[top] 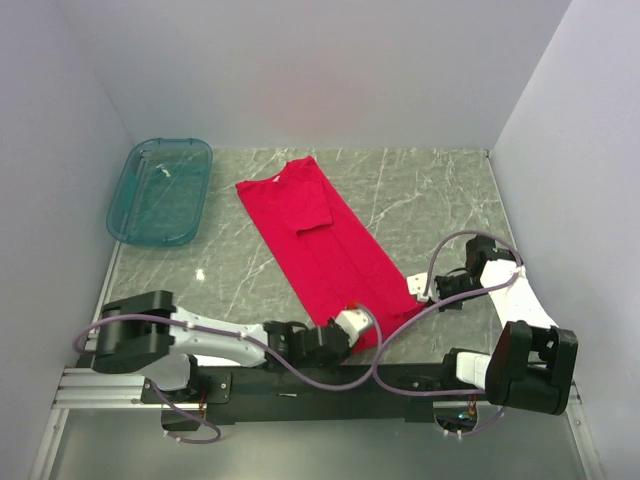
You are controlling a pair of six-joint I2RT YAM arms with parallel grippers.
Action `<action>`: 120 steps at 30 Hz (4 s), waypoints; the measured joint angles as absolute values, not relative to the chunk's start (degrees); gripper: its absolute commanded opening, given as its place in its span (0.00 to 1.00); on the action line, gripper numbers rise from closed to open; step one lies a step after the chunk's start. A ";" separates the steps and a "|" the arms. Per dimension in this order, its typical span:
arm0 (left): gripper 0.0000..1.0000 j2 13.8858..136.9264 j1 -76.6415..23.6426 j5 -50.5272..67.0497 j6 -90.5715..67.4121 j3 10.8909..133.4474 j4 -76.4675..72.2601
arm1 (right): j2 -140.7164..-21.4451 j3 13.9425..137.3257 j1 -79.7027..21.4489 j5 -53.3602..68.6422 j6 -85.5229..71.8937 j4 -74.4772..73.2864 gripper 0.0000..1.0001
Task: Fold and stack the t-shirts
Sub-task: Fold the tshirt
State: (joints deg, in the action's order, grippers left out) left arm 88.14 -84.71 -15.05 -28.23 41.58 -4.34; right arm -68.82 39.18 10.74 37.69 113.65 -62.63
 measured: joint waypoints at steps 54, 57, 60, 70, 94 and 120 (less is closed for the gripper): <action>0.01 90.65 -28.14 9.45 -17.67 50.59 -0.54 | -118.61 99.35 -18.72 30.35 49.47 -35.14 0.08; 0.01 90.65 -28.14 9.41 -17.67 50.59 -0.36 | -118.83 99.46 -18.74 30.11 49.23 -35.16 0.08; 0.00 90.65 -28.08 9.30 -17.67 50.59 -0.01 | -119.13 100.20 -18.79 29.95 48.99 -35.27 0.08; 0.01 90.59 -27.55 8.64 -17.69 50.59 0.32 | -121.82 103.42 -19.00 29.54 47.75 -35.51 0.08; 0.01 88.66 -24.80 7.68 -17.85 50.52 0.67 | -125.08 108.36 -19.64 28.51 44.95 -36.01 0.13; 0.83 82.06 -22.65 -6.00 -17.37 56.75 3.92 | -121.03 102.21 -18.52 26.37 34.20 -27.51 0.70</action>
